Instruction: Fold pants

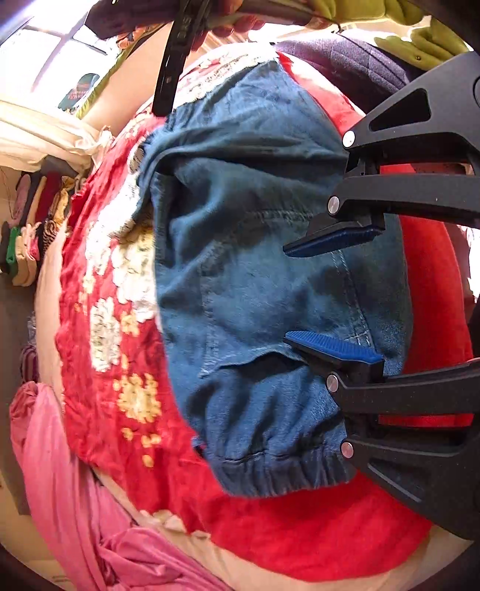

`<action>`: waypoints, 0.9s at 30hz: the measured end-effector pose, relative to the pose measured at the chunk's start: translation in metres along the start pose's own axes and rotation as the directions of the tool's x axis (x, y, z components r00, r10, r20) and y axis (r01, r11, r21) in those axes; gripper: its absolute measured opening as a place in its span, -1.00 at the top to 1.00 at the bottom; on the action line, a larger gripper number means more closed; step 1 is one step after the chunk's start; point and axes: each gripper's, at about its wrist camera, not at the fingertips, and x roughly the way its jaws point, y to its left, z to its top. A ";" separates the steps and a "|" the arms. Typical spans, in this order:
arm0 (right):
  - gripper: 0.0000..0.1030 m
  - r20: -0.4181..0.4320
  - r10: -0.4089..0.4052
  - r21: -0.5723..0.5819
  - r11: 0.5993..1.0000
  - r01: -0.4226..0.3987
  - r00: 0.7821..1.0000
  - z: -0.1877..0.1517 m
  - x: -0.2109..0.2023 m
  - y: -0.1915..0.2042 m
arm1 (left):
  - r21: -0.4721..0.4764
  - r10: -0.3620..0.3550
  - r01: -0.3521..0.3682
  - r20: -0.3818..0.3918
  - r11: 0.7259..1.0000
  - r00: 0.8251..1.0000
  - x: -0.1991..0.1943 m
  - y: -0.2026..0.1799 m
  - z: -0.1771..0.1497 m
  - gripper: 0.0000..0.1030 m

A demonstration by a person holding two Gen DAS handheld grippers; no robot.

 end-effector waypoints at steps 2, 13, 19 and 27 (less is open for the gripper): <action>-0.02 -0.004 -0.019 -0.010 1.000 0.019 1.000 0.020 0.011 -0.006 | 0.028 -0.027 0.025 0.044 0.999 0.999 -0.014 -0.014 0.011 0.22; -0.20 -0.171 -0.141 -0.089 0.988 0.128 0.975 0.083 0.126 -0.005 | 0.063 -0.212 0.212 -0.005 0.975 0.977 0.029 -0.086 0.029 0.14; -0.10 -0.232 -0.186 -0.066 0.982 0.175 0.955 0.085 0.169 -0.019 | 0.064 -0.244 0.250 -0.090 0.966 0.966 0.063 -0.101 0.020 0.35; 0.83 -0.080 -0.065 0.093 0.993 0.072 0.995 0.070 0.082 -0.054 | 0.071 -0.256 0.262 -0.084 0.962 0.963 0.068 -0.100 0.020 0.79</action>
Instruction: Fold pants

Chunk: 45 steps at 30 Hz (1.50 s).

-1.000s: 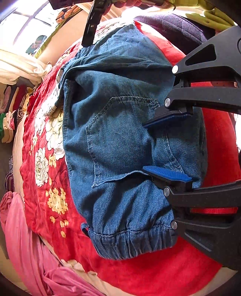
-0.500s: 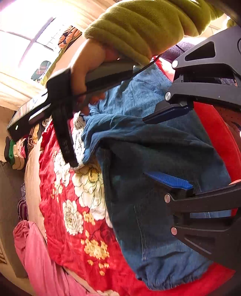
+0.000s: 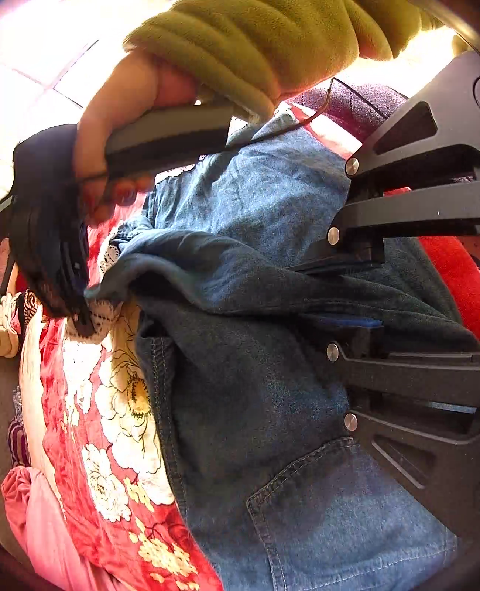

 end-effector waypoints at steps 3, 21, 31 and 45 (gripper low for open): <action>0.83 0.068 0.025 0.092 0.995 -0.031 0.997 -0.023 -0.050 -0.024 | 0.042 0.008 -0.009 0.029 0.999 1.000 -0.003 -0.006 0.000 0.71; 0.09 0.134 0.006 0.503 0.861 -0.073 0.991 -0.222 -0.160 -0.097 | 0.284 0.018 -0.013 -0.015 0.959 1.000 -0.001 -0.042 -0.019 0.95; 0.82 0.167 0.015 0.489 0.867 -0.096 0.986 -0.231 -0.179 -0.105 | 0.333 0.012 -0.004 -0.020 0.943 1.000 -0.014 -0.045 -0.023 1.00; 0.57 0.136 -0.171 0.425 0.900 0.098 0.976 -0.247 -0.211 -0.092 | 0.359 -0.002 0.017 -0.043 0.933 0.999 -0.014 -0.047 -0.039 0.74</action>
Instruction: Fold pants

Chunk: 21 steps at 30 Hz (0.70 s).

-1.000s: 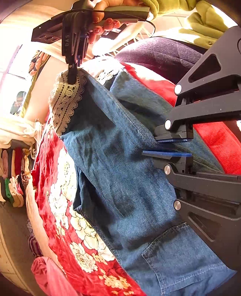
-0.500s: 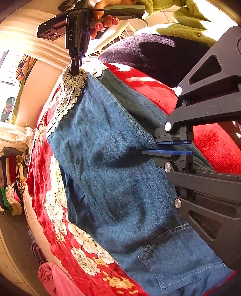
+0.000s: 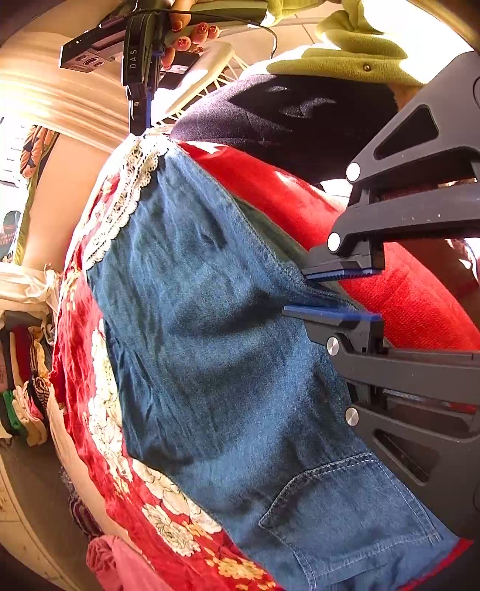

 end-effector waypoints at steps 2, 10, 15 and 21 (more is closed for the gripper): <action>0.55 0.050 0.018 -0.070 0.997 -0.015 0.999 0.005 -0.003 0.015 | -0.022 -0.032 0.032 0.021 0.999 0.999 -0.004 0.000 0.001 0.50; 0.30 -0.197 -0.028 -0.173 0.985 -0.007 0.980 -0.008 0.083 0.031 | -0.044 -0.030 0.027 -0.059 0.999 0.998 0.018 -0.004 -0.008 0.47; 0.18 -0.135 0.094 -0.209 0.970 -0.121 0.986 0.014 0.055 0.038 | -0.036 -0.017 0.018 0.022 0.999 1.000 -0.017 0.004 0.018 0.27; 0.04 -0.054 0.116 -0.138 0.983 -0.123 0.992 0.088 0.075 0.005 | -0.121 0.092 -0.085 0.052 0.989 0.994 -0.010 0.059 0.079 0.14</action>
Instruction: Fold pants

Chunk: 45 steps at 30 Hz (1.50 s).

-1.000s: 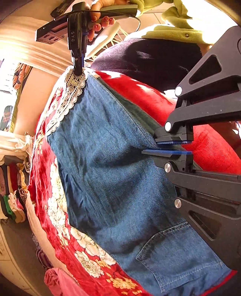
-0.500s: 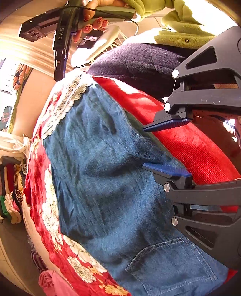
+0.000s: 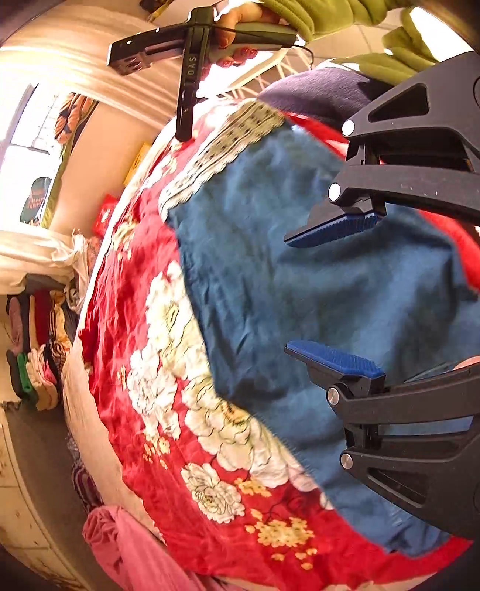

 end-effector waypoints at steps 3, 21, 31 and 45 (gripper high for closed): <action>0.04 -0.054 0.046 0.047 0.998 -0.044 0.997 0.023 0.030 -0.021 | -0.059 0.042 -0.044 -0.028 0.997 0.999 0.022 0.028 0.022 0.13; 0.64 -0.079 0.293 0.013 0.956 -0.293 0.953 0.040 0.069 -0.028 | -0.175 -0.135 0.122 -0.064 0.977 0.989 0.089 0.072 0.040 0.89; 0.64 -0.134 0.080 -0.144 0.985 -0.099 0.988 0.081 0.110 -0.017 | -0.250 0.056 -0.072 -0.070 0.965 0.996 0.111 0.086 0.063 0.91; -0.01 -0.003 0.160 -0.008 0.987 -0.160 0.987 0.028 0.016 -0.035 | -0.272 0.185 -0.166 0.046 0.948 0.982 0.029 0.080 0.035 0.66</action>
